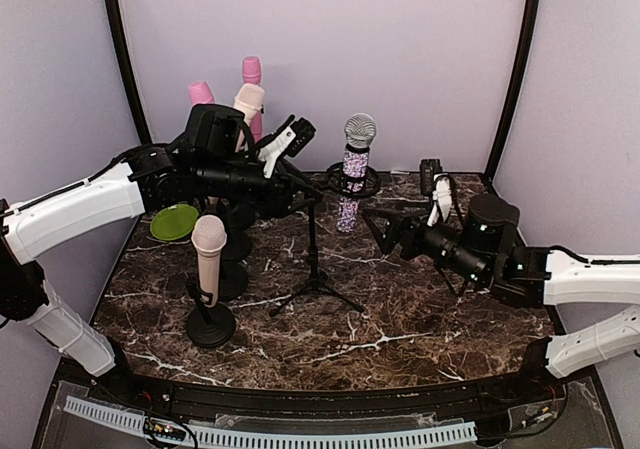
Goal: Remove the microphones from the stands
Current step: Adjust the microphone stand with the microphone at the center of the board.
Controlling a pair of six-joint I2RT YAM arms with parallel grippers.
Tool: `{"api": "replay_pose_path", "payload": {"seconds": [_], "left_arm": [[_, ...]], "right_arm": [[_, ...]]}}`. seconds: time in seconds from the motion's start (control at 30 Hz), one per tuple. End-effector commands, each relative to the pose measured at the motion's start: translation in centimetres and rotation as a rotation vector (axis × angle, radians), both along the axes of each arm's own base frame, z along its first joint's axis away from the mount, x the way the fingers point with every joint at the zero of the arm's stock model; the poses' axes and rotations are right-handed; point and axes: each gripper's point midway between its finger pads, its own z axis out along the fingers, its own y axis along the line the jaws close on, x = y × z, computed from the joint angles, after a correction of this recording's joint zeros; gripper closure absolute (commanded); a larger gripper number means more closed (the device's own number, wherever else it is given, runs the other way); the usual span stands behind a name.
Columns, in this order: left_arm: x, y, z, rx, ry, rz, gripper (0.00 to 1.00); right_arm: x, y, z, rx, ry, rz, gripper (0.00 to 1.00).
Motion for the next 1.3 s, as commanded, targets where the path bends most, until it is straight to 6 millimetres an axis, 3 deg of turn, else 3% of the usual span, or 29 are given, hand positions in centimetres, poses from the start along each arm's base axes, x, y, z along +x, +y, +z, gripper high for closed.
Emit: {"api": "replay_pose_path", "payload": {"seconds": [0.0,0.2,0.33,0.47,0.63,0.87,1.13,1.27], "left_arm": [[-0.7,0.8,0.4,-0.008,0.001,0.006,0.70],[-0.7,0.8,0.1,-0.003,0.005,0.009,0.71],[-0.7,0.8,0.0,-0.001,0.006,0.010,0.71],[-0.6,0.9,0.2,-0.004,0.000,0.016,0.71],[-0.5,1.1,0.2,0.001,-0.005,0.030,0.71],[0.7,1.4,1.0,-0.013,-0.002,0.105,0.74],[3.1,1.1,3.2,-0.084,-0.004,0.225,0.78],[4.7,0.7,3.2,-0.089,0.008,0.290,0.80]], "right_arm": [[-2.1,1.9,-2.8,0.087,0.091,0.073,0.10],[-4.0,5.8,-8.5,-0.010,0.176,0.099,0.19],[-4.2,8.0,-10.5,-0.021,0.220,0.105,0.25],[-3.1,9.1,-12.0,-0.070,0.242,0.030,0.35],[-1.8,9.1,-12.2,-0.041,0.238,-0.050,0.44],[-0.8,9.6,-12.2,0.012,0.243,-0.105,0.45],[-0.3,7.1,-11.7,0.019,0.233,-0.196,0.43],[-0.3,5.3,-11.3,0.033,0.227,-0.240,0.43]]}}
